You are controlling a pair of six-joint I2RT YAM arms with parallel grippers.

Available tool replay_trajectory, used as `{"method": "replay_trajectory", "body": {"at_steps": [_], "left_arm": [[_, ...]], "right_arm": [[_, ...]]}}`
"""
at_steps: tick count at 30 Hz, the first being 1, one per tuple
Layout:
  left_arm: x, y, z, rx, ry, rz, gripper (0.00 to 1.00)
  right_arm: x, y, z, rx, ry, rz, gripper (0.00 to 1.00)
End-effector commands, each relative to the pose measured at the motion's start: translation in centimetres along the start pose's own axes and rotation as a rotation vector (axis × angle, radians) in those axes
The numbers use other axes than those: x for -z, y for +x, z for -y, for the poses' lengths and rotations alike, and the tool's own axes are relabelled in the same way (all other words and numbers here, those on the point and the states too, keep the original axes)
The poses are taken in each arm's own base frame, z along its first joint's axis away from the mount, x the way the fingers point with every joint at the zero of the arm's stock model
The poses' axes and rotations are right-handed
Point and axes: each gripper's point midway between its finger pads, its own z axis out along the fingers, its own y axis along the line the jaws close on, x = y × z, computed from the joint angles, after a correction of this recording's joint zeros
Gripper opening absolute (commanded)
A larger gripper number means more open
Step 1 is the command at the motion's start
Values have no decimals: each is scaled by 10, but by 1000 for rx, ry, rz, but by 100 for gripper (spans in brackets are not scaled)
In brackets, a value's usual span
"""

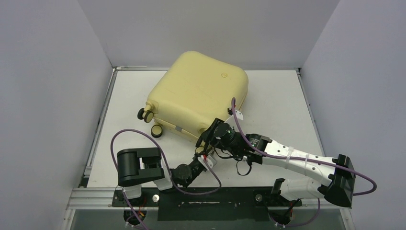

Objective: Pack the luggage
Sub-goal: Zip the luggage at the center of the board.

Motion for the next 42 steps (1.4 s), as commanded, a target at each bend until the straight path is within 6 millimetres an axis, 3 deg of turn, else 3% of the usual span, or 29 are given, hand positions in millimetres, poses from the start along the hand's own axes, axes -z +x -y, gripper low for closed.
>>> {"method": "replay_trajectory", "body": {"at_steps": [1,5,9,14,17,20,22,24,28,31,37,42], "left_arm": [[21,-56,78,129,363,228,25],[29,-53,70,140,350,200,46],[41,-52,62,134,340,183,56],[63,-60,55,124,355,149,79],[77,-67,50,144,377,119,96],[87,-84,37,206,373,109,97],[88,-99,20,258,321,121,97],[89,-124,-3,355,240,154,97],[86,-148,-49,523,19,153,97],[82,-166,-69,561,-79,130,97],[73,-170,-81,527,-176,50,97],[74,-164,-92,548,-256,37,97]], "right_arm": [[-8,14,-34,-33,-142,-45,1],[2,9,-31,-3,-144,-37,19],[19,-1,-24,19,-142,-17,40],[57,-30,-8,114,-132,57,67],[79,-55,10,202,-104,152,76],[93,-68,21,311,-147,228,77],[92,-63,31,371,-184,247,77],[82,-47,42,437,-211,227,76],[57,-20,56,499,-198,174,73],[39,-3,55,533,-222,196,72],[18,17,36,606,-237,304,69],[3,15,37,506,-192,423,68]]}}
